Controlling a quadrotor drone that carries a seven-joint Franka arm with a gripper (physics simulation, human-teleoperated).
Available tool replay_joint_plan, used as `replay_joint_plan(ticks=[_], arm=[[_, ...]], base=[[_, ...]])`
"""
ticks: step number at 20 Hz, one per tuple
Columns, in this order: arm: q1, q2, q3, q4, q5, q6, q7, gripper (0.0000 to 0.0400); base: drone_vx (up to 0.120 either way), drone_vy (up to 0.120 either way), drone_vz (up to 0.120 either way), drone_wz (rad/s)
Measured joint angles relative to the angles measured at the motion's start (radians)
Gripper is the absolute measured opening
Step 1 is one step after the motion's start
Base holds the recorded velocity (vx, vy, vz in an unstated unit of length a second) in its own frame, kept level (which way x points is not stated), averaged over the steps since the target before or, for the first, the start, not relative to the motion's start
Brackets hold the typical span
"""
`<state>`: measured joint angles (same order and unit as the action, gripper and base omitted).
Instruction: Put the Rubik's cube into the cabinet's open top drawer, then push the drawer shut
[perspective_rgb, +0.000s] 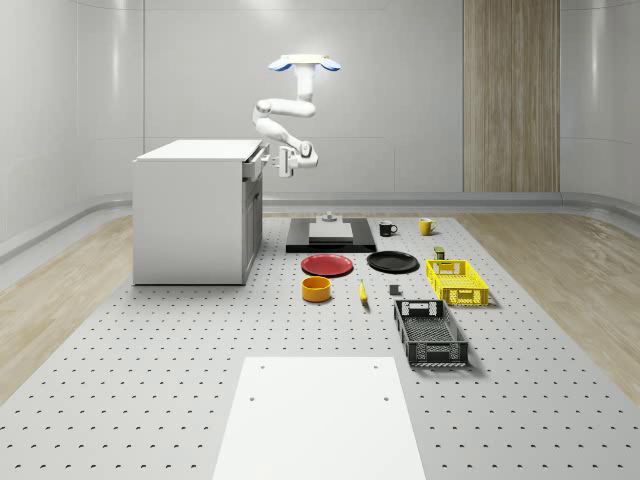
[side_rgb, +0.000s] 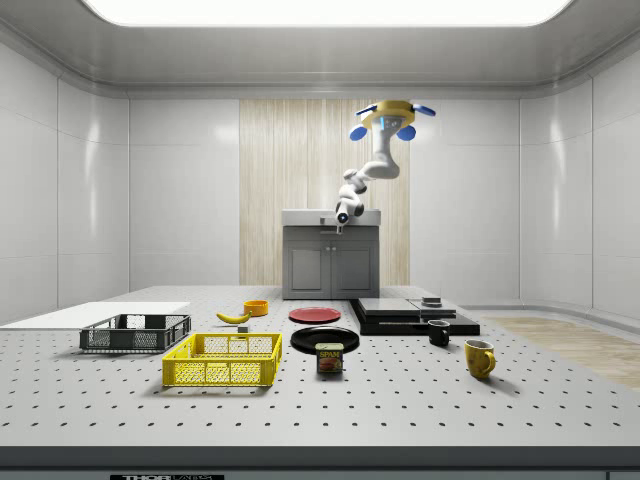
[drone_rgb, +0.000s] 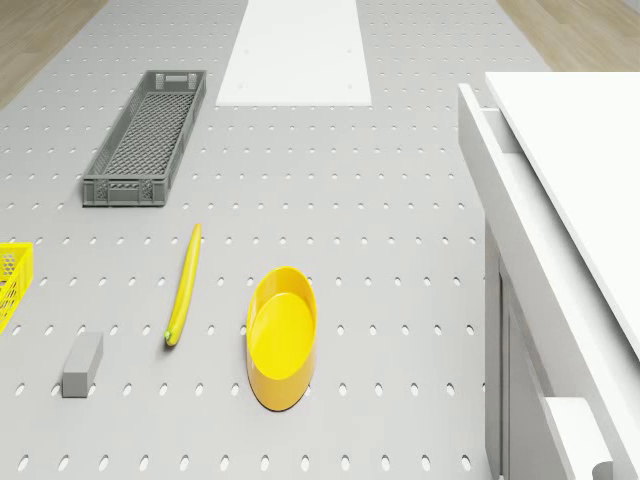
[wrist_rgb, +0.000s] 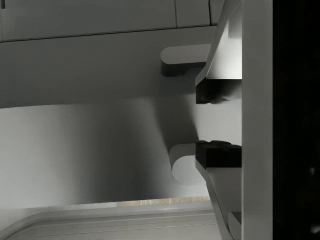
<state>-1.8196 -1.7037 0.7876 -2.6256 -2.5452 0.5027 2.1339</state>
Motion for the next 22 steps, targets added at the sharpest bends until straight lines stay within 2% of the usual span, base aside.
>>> replay_joint_plan(ticks=[6,9,12,22], arm=[[0.103,-0.003,0.017,-0.007,-0.19,0.03,-0.22,0.0105],[0.15,-0.006,0.024,-0.012,-0.264,0.048,-0.298,0.0105],[0.176,-0.012,0.03,-0.014,-0.298,0.064,-0.337,0.0105],[0.202,-0.019,0.039,-0.014,-0.327,0.083,-0.378,0.0105]], base=[[0.0,0.12,0.0,0.0],[0.0,0.12,0.0,0.0],[0.0,0.107,0.0,0.0],[0.0,0.0,0.0,0.0]])
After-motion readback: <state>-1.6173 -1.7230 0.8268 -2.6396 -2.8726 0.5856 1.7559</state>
